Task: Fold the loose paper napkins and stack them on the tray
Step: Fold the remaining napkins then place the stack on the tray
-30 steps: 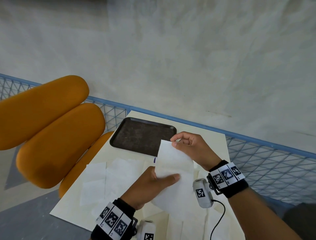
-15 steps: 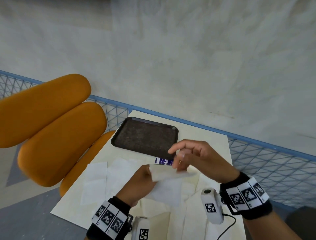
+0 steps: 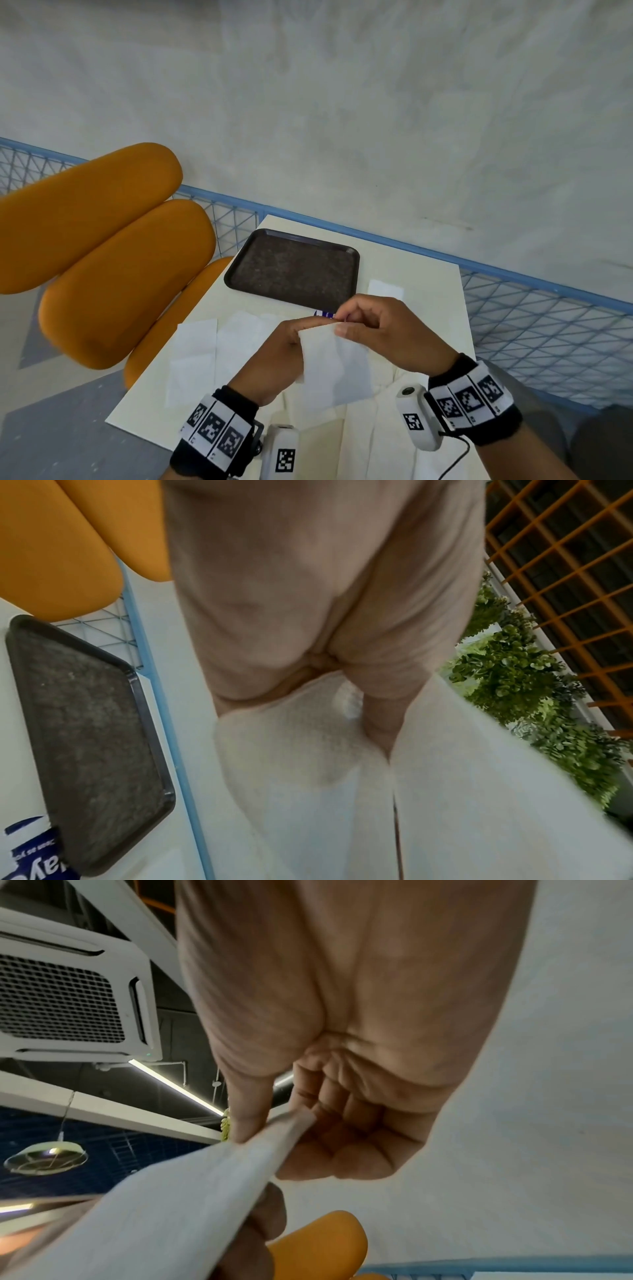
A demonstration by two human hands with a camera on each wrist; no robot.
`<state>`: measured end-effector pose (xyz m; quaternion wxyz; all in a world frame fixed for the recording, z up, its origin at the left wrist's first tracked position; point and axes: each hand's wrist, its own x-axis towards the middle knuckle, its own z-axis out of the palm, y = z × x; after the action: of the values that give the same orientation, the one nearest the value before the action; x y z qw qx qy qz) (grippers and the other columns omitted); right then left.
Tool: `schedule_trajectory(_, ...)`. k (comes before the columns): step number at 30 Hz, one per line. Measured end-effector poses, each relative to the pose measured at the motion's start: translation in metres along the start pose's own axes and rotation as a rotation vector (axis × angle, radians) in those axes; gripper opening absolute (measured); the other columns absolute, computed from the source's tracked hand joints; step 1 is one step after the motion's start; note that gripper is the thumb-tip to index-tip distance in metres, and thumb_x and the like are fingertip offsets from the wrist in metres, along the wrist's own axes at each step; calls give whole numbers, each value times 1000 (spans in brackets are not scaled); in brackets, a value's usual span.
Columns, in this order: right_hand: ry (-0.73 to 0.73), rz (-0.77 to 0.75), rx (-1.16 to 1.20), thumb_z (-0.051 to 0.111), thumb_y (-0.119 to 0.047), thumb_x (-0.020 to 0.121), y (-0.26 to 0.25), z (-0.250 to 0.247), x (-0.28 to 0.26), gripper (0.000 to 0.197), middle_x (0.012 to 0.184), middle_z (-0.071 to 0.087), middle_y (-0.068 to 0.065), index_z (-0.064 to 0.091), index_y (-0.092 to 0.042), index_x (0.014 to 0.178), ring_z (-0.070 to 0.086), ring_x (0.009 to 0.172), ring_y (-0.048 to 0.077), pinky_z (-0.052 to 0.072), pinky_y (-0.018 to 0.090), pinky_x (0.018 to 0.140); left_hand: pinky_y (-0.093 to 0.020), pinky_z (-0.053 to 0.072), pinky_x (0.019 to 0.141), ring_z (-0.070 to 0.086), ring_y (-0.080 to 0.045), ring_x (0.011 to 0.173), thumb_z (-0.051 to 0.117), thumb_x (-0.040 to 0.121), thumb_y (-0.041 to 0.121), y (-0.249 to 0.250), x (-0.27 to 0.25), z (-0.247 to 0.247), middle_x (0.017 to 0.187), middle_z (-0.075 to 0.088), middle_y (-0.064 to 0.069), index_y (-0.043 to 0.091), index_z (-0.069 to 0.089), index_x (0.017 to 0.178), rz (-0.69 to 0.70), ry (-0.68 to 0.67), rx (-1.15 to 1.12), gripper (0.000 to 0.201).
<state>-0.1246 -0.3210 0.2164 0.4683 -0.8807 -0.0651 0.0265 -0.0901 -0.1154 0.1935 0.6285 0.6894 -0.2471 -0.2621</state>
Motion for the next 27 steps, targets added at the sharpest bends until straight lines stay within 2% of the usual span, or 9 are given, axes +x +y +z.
schedule_trajectory(2, 30, 12, 16, 73, -33, 91, 2, -2, 0, 10, 85, 73, 0, 73, -25, 96, 68, 78, 19, 56, 38, 75, -22, 57, 70, 71, -10, 84, 59, 99, 19, -4, 3, -1, 96, 76, 5, 37, 77, 100, -11, 59, 10, 25)
schedule_trajectory(5, 59, 13, 36, 71, -28, 92, 8, -6, -1, 6, 85, 73, -2, 74, -22, 93, 68, 79, 20, 55, 36, 75, -35, 61, 86, 71, -16, 102, 56, 100, 20, -10, 3, -7, 110, 75, 4, 33, 74, 112, -87, 127, -57, 25)
schedule_trajectory(9, 108, 70, 98, 69, -26, 94, 18, -6, -2, 9, 80, 70, 2, 72, -19, 89, 59, 66, 14, 51, 29, 61, -37, 59, 93, 70, -17, 108, 44, 101, 45, -22, 5, -11, 118, 73, 4, 32, 65, 123, -159, 190, -167, 33)
schedule_trajectory(11, 133, 92, 110, 70, -28, 93, 23, -4, -1, 13, 75, 67, 4, 70, -16, 86, 55, 62, 9, 49, 24, 58, -32, 59, 88, 71, -19, 104, 44, 96, 52, -26, 10, -8, 113, 72, 4, 33, 63, 118, -178, 231, -154, 34)
schedule_trajectory(15, 138, 111, 112, 71, -33, 91, 31, 0, 1, 25, 70, 63, 8, 64, -11, 81, 55, 58, 8, 50, 20, 55, -18, 56, 71, 69, -12, 88, 62, 87, 53, -23, 24, 10, 90, 72, 12, 36, 69, 98, -60, 304, 135, 22)
schedule_trajectory(17, 133, 121, 102, 70, -36, 92, 35, -2, 2, 31, 67, 59, 6, 62, -9, 79, 56, 57, 9, 51, 22, 55, -10, 52, 64, 66, -2, 81, 65, 90, 47, -22, 32, 18, 81, 70, 22, 40, 66, 89, -67, 360, 219, 8)
schedule_trajectory(19, 144, 138, 134, 66, -37, 94, 40, -7, 1, 36, 64, 56, 8, 58, -8, 76, 58, 55, 11, 51, 27, 57, -8, 50, 61, 63, 0, 75, 62, 94, 43, -22, 38, 23, 74, 65, 33, 38, 63, 80, -77, 385, 191, 15)
schedule_trajectory(24, 189, 134, 232, 64, -29, 97, 54, -25, -3, 39, 55, 50, -3, 51, -8, 68, 53, 54, 13, 48, 31, 60, -27, 52, 68, 63, -15, 77, 55, 97, 49, -18, 54, 31, 81, 69, 0, 12, 70, 89, -195, 355, -23, 41)
schedule_trajectory(27, 290, 135, 279, 63, -28, 97, 64, -31, -1, 39, 57, 48, -3, 50, -7, 68, 50, 55, 10, 46, 26, 60, -24, 51, 66, 63, -12, 74, 50, 98, 52, -15, 66, 38, 82, 68, -8, 3, 67, 91, -230, 311, -114, 52)
